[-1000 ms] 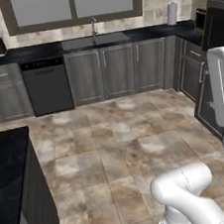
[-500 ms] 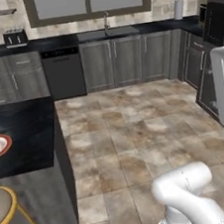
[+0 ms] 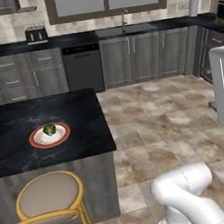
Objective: Transport the steak and broccoli to the fridge. Place the steak on the rack containing meat and place the broccoli on the rack containing the vegetable, ensuring meats and vegetables are on different racks.
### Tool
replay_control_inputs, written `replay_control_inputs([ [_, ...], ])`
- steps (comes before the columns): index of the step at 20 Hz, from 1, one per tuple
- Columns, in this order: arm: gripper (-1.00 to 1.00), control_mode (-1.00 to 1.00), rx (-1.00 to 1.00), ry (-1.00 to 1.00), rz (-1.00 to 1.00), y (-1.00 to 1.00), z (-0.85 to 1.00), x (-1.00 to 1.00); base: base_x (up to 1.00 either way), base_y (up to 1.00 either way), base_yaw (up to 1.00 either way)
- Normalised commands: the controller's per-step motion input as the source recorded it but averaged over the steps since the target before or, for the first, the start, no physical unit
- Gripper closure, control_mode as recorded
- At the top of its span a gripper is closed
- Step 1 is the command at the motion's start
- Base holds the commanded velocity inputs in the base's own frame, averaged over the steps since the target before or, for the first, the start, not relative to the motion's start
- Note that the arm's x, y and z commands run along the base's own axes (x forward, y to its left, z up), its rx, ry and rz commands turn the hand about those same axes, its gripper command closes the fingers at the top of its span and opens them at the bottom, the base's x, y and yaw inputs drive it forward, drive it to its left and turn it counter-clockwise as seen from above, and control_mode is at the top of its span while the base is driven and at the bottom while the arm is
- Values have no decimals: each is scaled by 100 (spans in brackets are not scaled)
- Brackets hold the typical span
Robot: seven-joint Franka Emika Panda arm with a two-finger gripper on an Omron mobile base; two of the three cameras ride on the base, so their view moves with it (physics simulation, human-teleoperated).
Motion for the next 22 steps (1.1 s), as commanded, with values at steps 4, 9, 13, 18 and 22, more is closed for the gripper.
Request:
replay_control_inputs([
  [4, -100, 100, 0, 0, 0, 0, 0, 0, -57, 88, -14],
  [9, -100, 100, 0, 0, 0, 0, 0, 0, -96, 81, -25],
  [13, -100, 100, 0, 0, 0, 0, 0, 0, -15, 100, -15],
  [18, -100, 100, 0, 0, 0, 0, 0, 0, 27, 38, -5],
  [22, -100, 100, 0, 0, 0, 0, 0, 0, 77, 0, 0],
])
